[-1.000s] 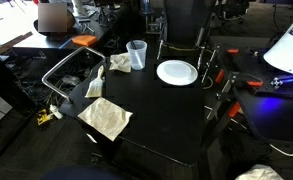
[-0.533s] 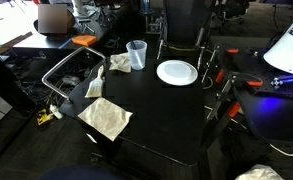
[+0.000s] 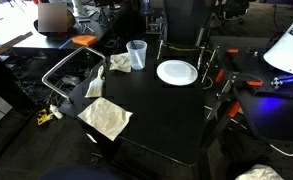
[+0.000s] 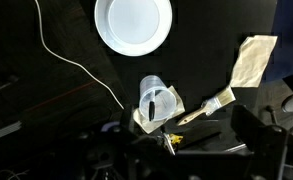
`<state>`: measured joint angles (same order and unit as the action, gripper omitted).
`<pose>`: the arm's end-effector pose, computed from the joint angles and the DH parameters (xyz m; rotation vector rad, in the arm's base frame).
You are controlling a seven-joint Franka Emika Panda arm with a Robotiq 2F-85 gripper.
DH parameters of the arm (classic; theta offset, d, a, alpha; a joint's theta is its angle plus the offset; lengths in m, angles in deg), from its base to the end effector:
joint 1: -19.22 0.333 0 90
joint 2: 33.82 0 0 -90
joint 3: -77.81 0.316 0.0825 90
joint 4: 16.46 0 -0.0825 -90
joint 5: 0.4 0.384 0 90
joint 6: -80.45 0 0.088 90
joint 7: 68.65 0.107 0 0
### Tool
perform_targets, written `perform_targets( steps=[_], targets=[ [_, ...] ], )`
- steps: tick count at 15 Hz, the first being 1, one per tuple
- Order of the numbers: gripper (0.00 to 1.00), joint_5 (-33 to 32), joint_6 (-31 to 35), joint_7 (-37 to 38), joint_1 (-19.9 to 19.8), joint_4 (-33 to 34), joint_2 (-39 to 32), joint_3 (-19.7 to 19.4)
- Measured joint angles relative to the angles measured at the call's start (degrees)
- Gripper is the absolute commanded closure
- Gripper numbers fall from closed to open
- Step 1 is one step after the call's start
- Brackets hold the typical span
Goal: Take the pen out of the cup and set it on the table
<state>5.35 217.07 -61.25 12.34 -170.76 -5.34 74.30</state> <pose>0.3820 -0.0682 0.4034 -2.9754 0.5605 -0.2870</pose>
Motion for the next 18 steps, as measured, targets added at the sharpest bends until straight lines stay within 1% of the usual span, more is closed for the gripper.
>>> perform_targets(
  steps=[4,6,14,18],
  targets=[
    [0.00,-1.43,9.41,11.31,-0.33,-2.55,-2.96,5.72],
    [0.00,-2.20,10.61,14.98,-0.62,-3.09,-3.93,7.28],
    [0.00,-2.24,10.91,15.53,-0.86,-3.10,-4.35,7.48],
    [0.00,-3.69,15.67,16.77,-0.92,-3.10,-7.80,9.10]
  ],
)
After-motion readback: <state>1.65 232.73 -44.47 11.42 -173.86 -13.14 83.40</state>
